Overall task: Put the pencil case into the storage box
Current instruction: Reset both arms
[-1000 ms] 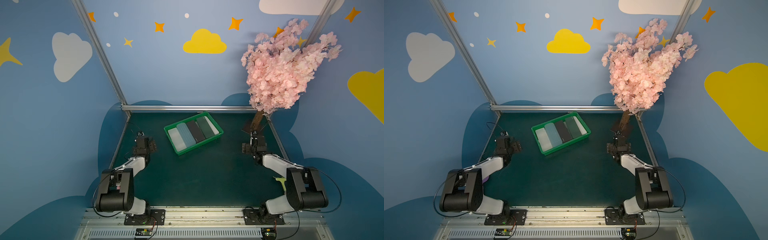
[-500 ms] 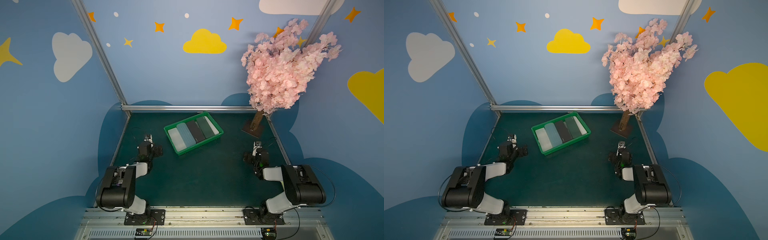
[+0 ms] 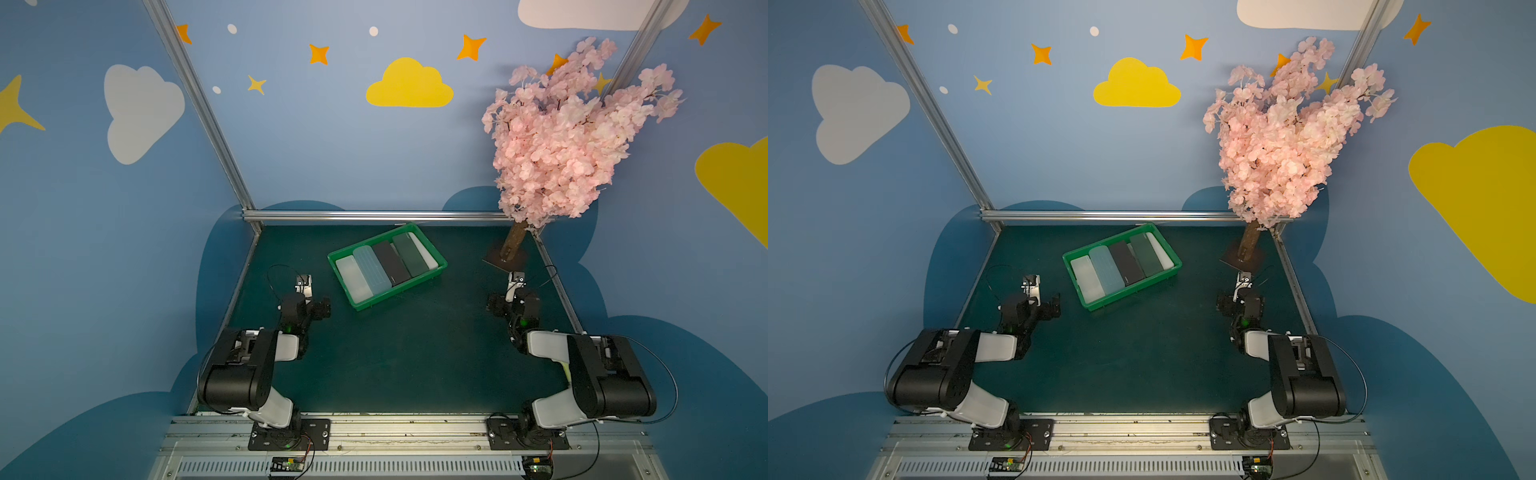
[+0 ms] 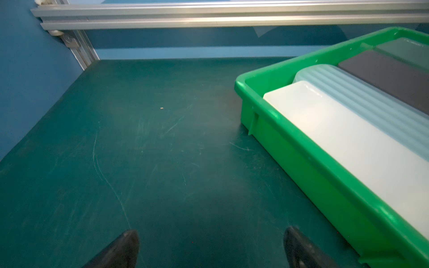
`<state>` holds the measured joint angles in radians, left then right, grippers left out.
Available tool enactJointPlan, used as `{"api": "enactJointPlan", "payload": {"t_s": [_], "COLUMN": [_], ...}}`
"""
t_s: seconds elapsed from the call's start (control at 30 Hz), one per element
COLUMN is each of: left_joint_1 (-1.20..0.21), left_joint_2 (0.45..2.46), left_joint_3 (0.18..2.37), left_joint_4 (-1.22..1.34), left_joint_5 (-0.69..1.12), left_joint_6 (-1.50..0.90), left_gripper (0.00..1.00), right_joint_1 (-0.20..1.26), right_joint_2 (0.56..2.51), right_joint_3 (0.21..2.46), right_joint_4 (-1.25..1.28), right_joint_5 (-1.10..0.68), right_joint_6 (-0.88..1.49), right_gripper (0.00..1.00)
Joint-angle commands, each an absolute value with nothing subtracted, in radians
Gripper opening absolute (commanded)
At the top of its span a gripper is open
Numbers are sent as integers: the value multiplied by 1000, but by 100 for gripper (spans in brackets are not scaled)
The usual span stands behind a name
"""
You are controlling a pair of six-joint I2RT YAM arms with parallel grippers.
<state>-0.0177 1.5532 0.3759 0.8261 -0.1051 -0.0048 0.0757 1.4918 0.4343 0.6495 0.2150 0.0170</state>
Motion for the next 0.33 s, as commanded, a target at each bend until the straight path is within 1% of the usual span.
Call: {"api": "enactJointPlan", "payload": {"t_s": [0.0, 0.3], "left_joint_1": [-14, -14], "left_joint_2": [1543, 1541], "left_joint_3": [387, 386], "left_joint_4": [845, 845], "left_joint_5": [-110, -109], "left_joint_6": [0, 0], "left_gripper": [100, 100], "right_joint_1": [80, 79], "right_joint_2": [1472, 1470], "right_joint_3": [453, 453], "right_joint_4": [624, 624], "right_joint_5": [206, 202], "right_joint_6": [5, 5], "right_gripper": [99, 98]}}
